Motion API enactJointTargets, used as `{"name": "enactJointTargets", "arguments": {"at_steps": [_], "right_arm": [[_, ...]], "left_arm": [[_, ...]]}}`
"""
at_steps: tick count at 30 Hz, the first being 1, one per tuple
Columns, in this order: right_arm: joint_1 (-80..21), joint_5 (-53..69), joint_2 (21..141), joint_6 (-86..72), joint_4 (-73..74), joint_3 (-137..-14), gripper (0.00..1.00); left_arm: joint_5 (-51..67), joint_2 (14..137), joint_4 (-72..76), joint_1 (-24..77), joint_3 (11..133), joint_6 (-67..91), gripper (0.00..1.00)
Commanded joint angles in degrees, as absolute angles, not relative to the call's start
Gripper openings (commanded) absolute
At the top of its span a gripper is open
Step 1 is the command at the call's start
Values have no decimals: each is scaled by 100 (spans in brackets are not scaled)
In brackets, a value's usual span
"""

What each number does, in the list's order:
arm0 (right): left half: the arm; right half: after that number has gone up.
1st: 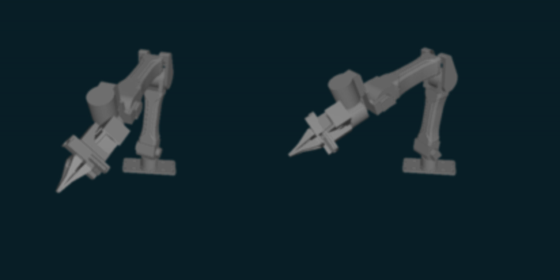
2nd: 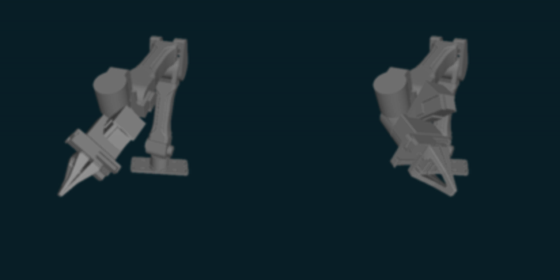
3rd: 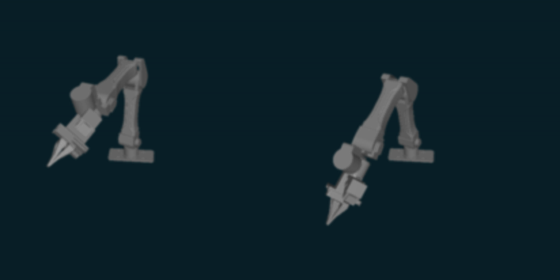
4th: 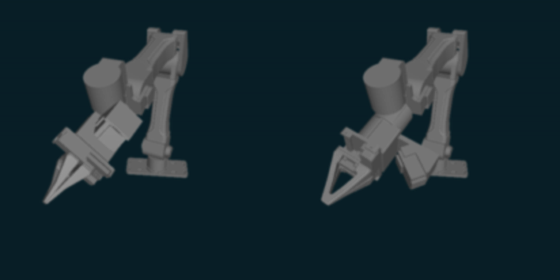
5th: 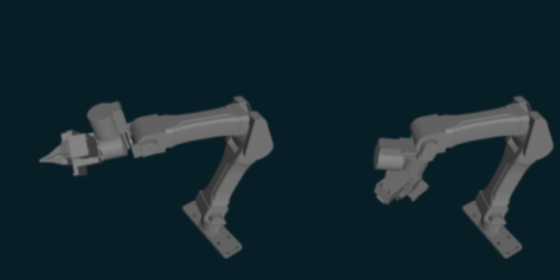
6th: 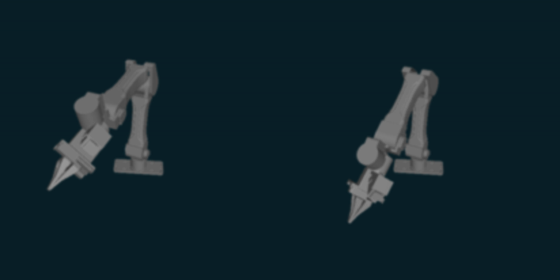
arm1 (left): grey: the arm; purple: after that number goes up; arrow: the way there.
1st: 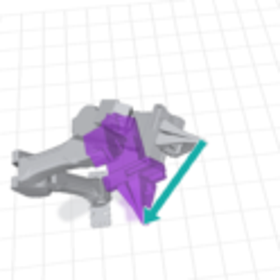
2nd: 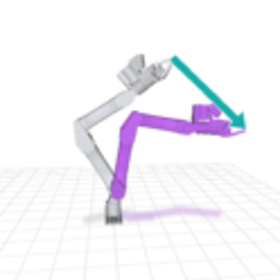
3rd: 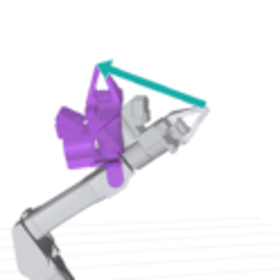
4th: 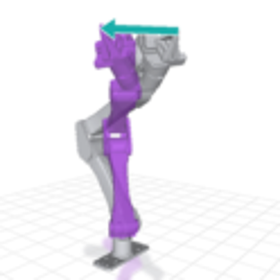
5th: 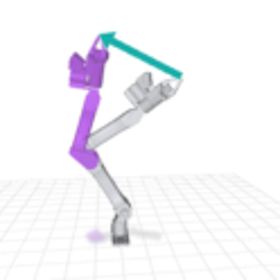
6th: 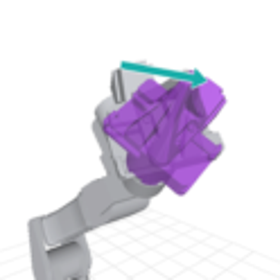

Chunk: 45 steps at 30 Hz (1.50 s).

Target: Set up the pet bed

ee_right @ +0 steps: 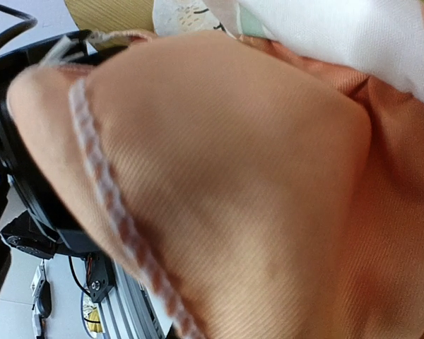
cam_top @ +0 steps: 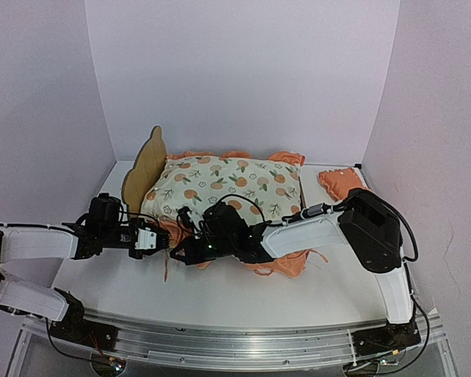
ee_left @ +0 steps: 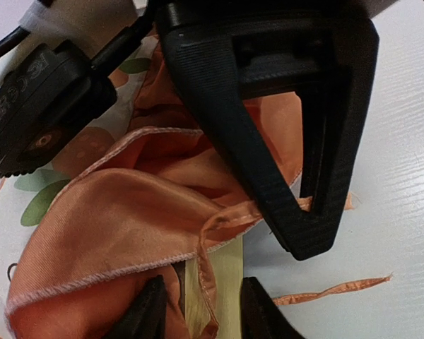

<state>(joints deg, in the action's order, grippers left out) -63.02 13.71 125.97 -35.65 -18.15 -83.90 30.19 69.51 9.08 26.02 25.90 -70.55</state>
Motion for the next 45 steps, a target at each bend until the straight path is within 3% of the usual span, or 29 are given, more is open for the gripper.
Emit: {"name": "enactJointTargets", "arguments": {"at_steps": [1,11,16,18,21,26,30,45], "right_arm": [[-6313,1612,12394,-3620,-1877,-8578,0],[-6316,1866,12384,-3646,-2057,-8595,0],[-6314,1801,12460,-3672,-2062,-8680,0],[-6315,1549,12460,-3768,-2037,-8604,5],[-6388,568,12357,-3905,-1771,-8382,27],[-6996,-1105,12432,-3060,-1007,-8427,47],[-7400,-2053,12782,-2689,-672,-8896,49],[-7549,-3014,14502,-1589,274,-10861,55]], "left_arm": [[3316,7089,994,2572,2885,-7404,31],[3344,7236,937,2576,2925,-7652,20],[3281,7153,942,2575,2973,-7600,0],[3224,7100,865,2575,3038,-7488,0],[3072,7049,769,2568,3156,-7267,0],[3063,6980,713,2543,3137,-7288,0],[3075,6998,745,2543,3098,-7206,0],[3142,6969,684,2545,3129,-7088,0]]}}
